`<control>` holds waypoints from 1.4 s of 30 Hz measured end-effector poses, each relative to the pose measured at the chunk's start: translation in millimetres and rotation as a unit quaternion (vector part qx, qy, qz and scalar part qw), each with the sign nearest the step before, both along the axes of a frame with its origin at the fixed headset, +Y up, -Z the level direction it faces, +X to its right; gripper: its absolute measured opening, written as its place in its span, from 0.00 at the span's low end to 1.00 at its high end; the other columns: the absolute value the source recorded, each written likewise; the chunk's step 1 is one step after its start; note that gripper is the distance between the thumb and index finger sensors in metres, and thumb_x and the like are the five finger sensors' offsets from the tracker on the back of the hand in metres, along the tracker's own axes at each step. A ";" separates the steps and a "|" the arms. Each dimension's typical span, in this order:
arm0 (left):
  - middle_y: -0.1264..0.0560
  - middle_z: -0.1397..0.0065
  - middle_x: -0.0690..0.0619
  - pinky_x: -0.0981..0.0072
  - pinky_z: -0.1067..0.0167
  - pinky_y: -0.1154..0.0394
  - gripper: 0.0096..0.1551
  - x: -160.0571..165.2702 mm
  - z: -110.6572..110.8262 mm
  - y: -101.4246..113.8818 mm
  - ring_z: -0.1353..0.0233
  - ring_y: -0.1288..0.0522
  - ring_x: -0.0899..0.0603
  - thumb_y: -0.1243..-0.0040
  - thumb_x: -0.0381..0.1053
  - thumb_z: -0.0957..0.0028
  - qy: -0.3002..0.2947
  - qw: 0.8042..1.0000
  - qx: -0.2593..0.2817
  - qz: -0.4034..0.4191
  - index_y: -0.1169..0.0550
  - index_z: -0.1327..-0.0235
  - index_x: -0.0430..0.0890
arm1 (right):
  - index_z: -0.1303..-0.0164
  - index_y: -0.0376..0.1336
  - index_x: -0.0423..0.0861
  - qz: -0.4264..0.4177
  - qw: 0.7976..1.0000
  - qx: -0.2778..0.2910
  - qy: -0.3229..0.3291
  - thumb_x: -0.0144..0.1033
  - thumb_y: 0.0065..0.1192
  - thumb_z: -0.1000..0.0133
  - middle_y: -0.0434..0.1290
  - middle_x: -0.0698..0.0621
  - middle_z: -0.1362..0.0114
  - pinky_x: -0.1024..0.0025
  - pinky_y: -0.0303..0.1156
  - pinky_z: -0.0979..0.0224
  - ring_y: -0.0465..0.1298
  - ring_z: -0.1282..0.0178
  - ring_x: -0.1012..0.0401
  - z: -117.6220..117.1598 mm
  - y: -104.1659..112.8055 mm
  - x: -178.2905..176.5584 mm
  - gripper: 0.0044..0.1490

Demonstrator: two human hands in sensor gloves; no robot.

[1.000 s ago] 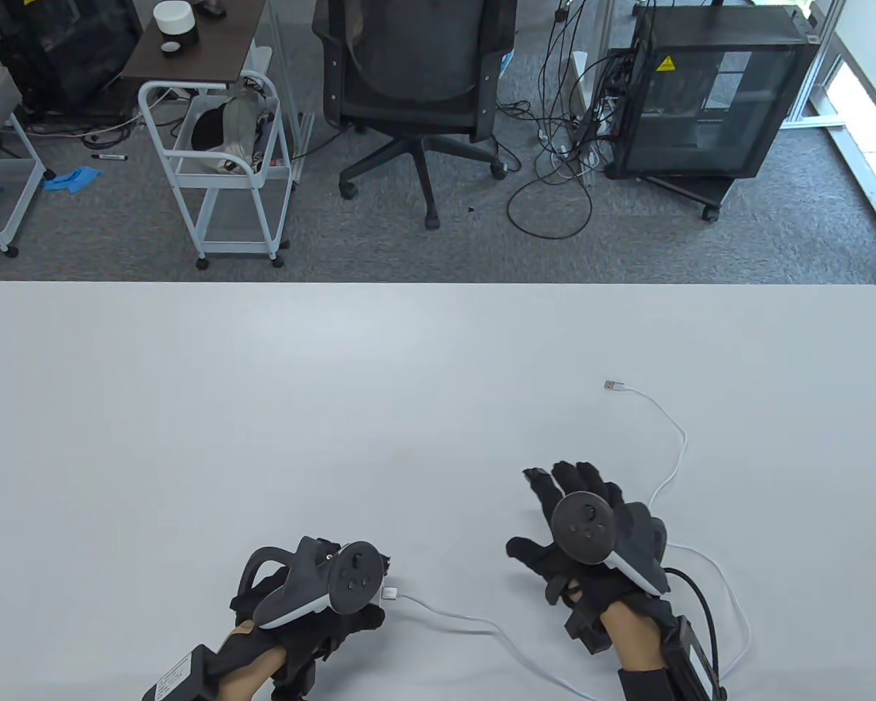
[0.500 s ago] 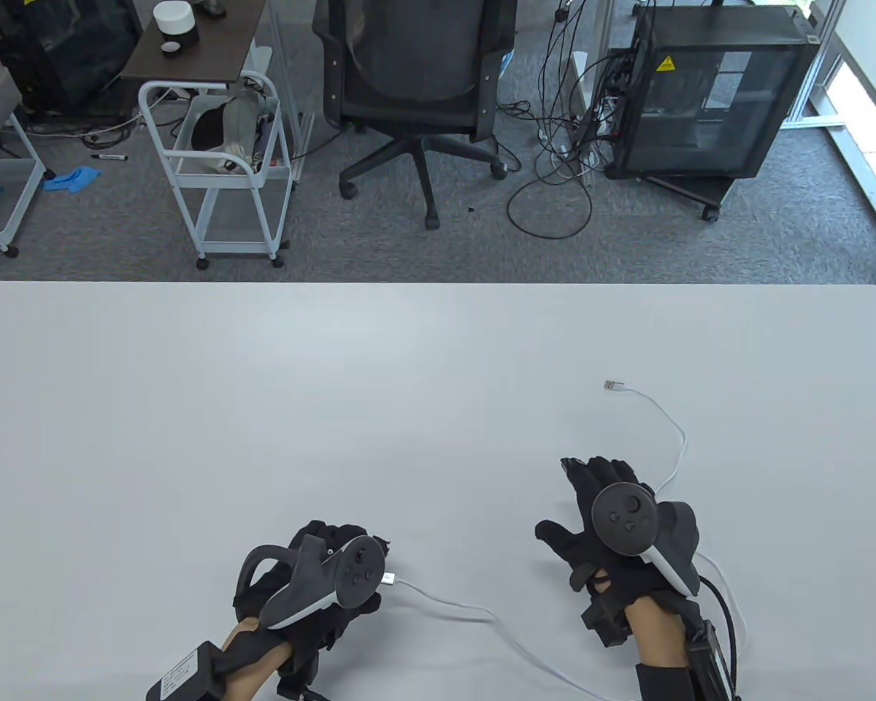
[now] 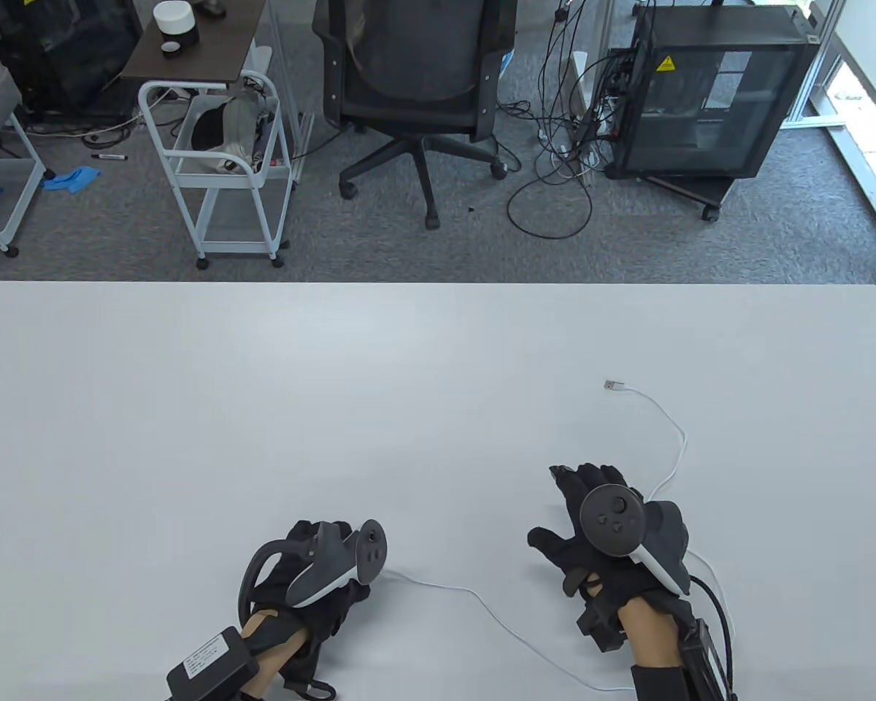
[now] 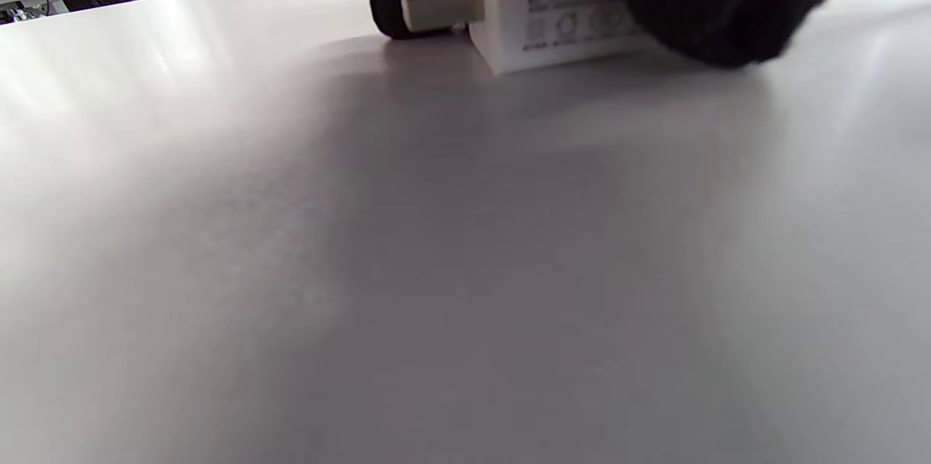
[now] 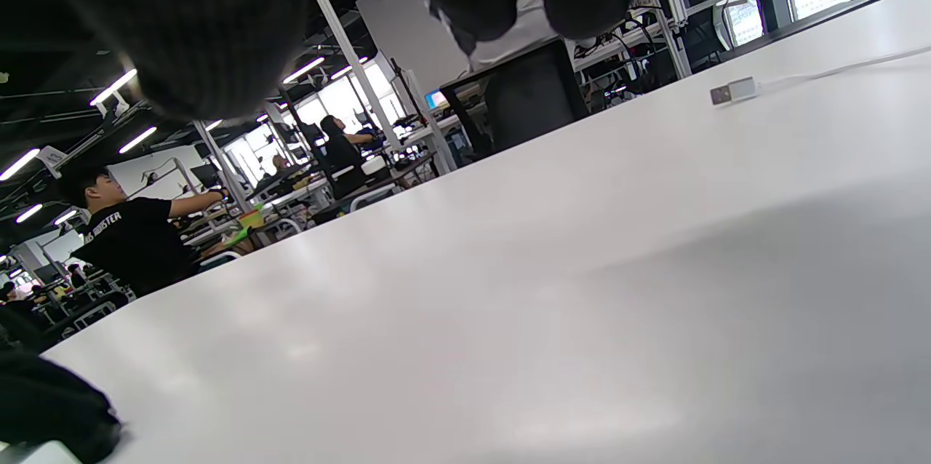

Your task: Insert the USB cable into the charger head

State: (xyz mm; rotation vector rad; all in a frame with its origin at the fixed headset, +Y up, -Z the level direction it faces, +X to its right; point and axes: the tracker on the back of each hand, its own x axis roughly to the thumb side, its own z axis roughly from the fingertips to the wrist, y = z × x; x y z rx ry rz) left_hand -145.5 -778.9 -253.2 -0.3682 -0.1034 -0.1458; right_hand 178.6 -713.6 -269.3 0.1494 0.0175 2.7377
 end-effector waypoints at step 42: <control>0.50 0.15 0.63 0.49 0.14 0.52 0.61 -48.9 10.8 57.8 0.12 0.55 0.47 0.49 0.78 0.91 0.054 0.990 0.083 0.101 0.43 0.32 0.68 | 0.24 0.51 0.43 0.008 1.000 -0.011 -0.002 0.65 0.63 0.64 0.54 0.32 0.16 0.33 0.47 0.25 0.50 0.20 0.32 0.9 0.6 1.4 0.62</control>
